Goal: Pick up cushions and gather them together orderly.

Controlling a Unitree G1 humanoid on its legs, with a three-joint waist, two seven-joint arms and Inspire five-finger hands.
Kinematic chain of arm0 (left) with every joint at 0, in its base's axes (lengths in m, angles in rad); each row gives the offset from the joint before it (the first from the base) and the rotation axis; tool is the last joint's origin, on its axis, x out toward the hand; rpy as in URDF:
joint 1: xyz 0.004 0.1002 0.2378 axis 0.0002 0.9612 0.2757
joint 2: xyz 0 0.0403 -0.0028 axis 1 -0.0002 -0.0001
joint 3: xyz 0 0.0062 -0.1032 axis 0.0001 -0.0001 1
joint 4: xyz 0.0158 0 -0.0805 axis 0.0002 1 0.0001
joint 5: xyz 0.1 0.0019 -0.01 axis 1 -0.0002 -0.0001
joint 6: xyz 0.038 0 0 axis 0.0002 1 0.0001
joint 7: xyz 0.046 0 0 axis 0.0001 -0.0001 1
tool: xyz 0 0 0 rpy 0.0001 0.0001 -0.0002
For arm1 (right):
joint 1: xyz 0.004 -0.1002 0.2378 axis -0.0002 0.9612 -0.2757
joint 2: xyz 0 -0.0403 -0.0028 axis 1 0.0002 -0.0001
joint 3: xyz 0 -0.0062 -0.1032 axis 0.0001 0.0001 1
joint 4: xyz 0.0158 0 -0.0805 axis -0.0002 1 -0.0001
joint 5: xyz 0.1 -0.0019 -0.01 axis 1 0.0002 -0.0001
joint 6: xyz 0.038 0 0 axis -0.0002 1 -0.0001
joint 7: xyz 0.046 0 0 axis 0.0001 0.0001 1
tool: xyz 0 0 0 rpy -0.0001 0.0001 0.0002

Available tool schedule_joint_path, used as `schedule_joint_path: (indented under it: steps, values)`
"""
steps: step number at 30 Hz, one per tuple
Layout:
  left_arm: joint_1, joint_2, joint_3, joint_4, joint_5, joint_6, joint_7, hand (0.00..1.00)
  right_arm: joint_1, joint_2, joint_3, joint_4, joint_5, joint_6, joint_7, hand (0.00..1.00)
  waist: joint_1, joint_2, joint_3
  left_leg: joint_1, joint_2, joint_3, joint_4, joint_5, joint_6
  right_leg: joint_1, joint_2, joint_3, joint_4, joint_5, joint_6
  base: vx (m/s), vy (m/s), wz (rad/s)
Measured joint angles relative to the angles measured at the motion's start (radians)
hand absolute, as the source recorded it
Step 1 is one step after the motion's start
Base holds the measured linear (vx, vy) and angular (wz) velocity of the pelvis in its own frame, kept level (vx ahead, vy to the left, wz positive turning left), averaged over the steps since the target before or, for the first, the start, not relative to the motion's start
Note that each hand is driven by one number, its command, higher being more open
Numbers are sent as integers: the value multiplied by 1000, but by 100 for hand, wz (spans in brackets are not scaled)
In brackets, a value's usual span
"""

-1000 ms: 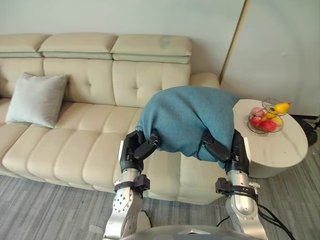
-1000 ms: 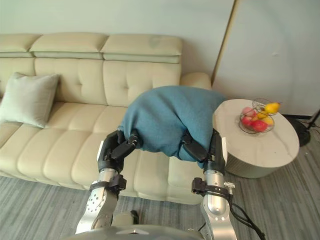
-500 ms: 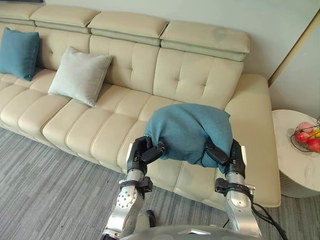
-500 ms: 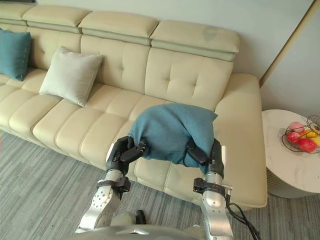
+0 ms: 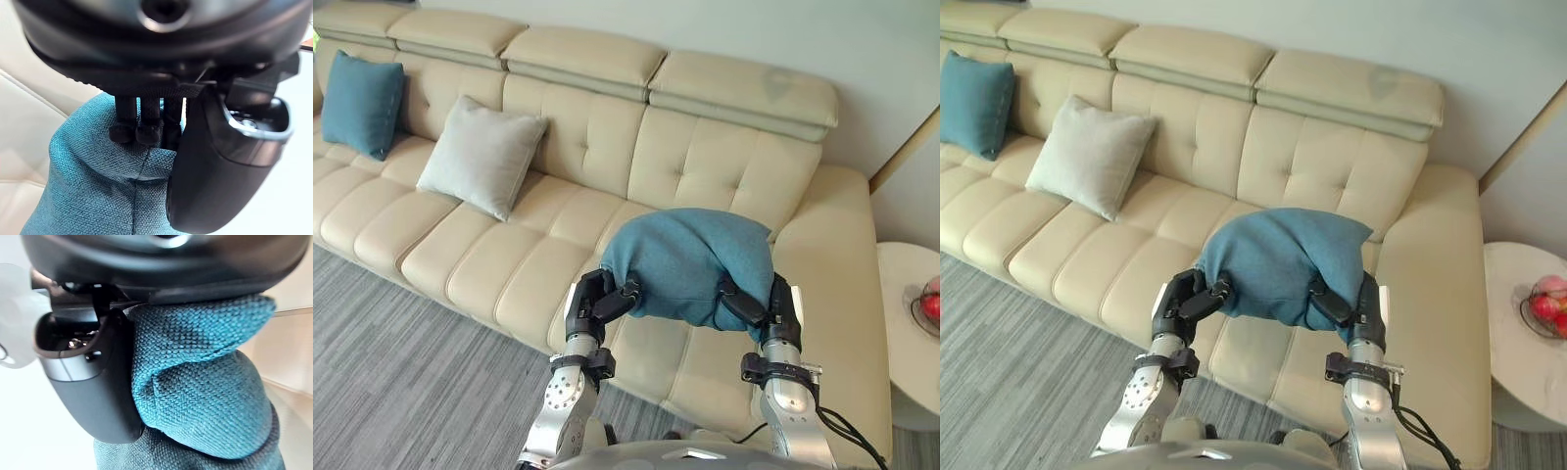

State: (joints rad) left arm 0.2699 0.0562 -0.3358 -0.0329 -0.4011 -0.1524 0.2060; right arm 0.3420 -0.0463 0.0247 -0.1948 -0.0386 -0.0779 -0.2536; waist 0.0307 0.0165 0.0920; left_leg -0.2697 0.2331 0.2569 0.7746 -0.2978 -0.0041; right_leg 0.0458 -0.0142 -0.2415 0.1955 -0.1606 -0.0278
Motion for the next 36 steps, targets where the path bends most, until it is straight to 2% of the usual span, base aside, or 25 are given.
schedule_joint_path:
  steps: [2, 3, 4, 5, 6, 7, 8, 11, 16, 24, 31, 34, 36]
  values:
    - [-5, -13, -1, -6, 1, 0, -9, 0, -17, 1, -7, -12, 0, -3, -10, 0, 1, -1, 0, -2, -12, -88, -179, 6, -16, 1, -21, 37, 1, 0, 0, 229, 260, -54]
    - [-6, -15, -3, -7, 1, 0, -13, 0, -21, 0, -9, -12, 0, -3, -19, 0, 2, 7, -5, 22, -25, -166, -333, 78, -24, 2, -28, 61, 6, -1, 9, 159, 248, -50]
    - [-4, -15, -4, -10, 1, 0, -14, 0, -21, -2, -9, -13, 0, -4, -20, 0, 3, 13, -9, 34, -25, -198, -392, 181, -56, 5, -27, 75, 8, -7, 29, 160, 248, -48]
    - [-5, -4, -2, -11, 1, 0, -14, 0, -22, 3, -7, -3, 0, -5, -19, 0, 5, -3, -15, 49, -43, -205, -397, 181, -104, 7, -41, 96, 8, -22, 56, 198, 256, -23]
    - [-11, 11, -2, -11, 1, -1, -13, 0, -20, 28, -10, 5, -1, -5, -19, 0, -10, -36, -28, 53, -85, -208, -398, 177, -92, 4, -82, 112, -1, -25, 67, 178, 244, -13]
    - [-12, 13, -2, -11, 1, -1, -13, 0, -20, 33, -11, 10, -1, -5, -19, 0, -12, -42, -32, 55, -94, -205, -396, 173, -85, 4, -92, 118, -6, -21, 73, 174, 265, -13]
    - [-8, 22, -2, -11, 1, 0, -12, 0, -21, 40, -7, 23, -1, -4, -17, 0, -6, -49, -34, 73, -104, -180, -401, 164, -70, 10, -107, 135, -9, -5, 96, 98, 192, -29]
    - [18, 34, -2, -11, 1, -1, -12, 0, -19, 42, -3, 41, -11, 2, -2, 0, 1, -50, -33, 120, -123, -154, -429, 157, -59, 26, -127, 168, -13, 4, 105, 70, 119, -27]
    - [33, 46, -8, -10, 1, 1, -12, 0, -20, 41, -5, 76, -20, 2, 2, 0, 0, -63, -40, 157, -137, -123, -502, 165, -64, 23, -135, 204, -50, 10, 103, -3, 17, -25]
    - [25, 68, -12, 35, 20, 5, -11, 0, -52, 13, -4, 193, -43, 4, 2, 0, -27, -70, -46, 157, -142, -71, -587, 205, -54, -50, -134, 276, -84, 71, 109, -16, 24, -30]
    - [-72, 68, -4, 39, 49, 9, 36, 0, -180, -27, 19, 239, -67, 27, -27, 0, -25, -71, -31, 30, -150, -23, -633, 265, -23, -229, -141, 304, -82, 150, 127, -72, 48, -20]
    - [-139, 67, -2, 38, 49, 9, 69, 0, -240, -32, 38, 235, -99, 27, -60, 0, -17, -71, -24, -37, -151, -16, -629, 281, -14, -303, -148, 302, -67, 163, 133, -117, 16, -5]
    - [-240, 64, -1, 36, 49, 9, 112, 0, -325, -32, 37, 223, -116, 36, -105, 0, 1, -68, -11, -124, -152, -16, -608, 297, -6, -390, -154, 296, -43, 166, 137, -133, -11, 3]
